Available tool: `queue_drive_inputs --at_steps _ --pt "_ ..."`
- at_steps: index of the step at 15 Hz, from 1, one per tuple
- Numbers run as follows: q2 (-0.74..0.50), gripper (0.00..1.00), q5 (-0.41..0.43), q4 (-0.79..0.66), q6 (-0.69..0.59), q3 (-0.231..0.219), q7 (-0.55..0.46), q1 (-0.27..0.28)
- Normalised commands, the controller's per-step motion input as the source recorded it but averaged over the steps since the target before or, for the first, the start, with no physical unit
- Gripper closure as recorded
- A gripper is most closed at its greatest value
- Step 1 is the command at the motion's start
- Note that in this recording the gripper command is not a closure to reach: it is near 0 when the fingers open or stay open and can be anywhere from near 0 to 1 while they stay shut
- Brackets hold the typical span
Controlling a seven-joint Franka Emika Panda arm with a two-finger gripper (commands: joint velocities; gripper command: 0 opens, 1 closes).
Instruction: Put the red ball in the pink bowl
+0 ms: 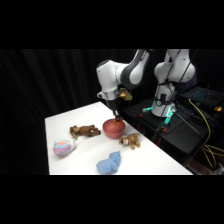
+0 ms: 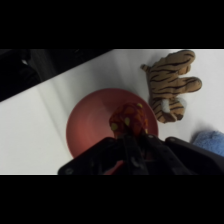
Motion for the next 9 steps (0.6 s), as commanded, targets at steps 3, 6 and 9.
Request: queue_drive_inputs --at_steps 3,6,9 --pt "-0.02 0.00 0.158 0.03 0.06 -0.001 0.06 -0.007" --pt "-0.02 0.00 0.116 0.04 0.06 -0.001 0.06 -0.001" --pt "-0.02 0.00 0.086 0.05 0.06 -0.004 0.05 0.000"
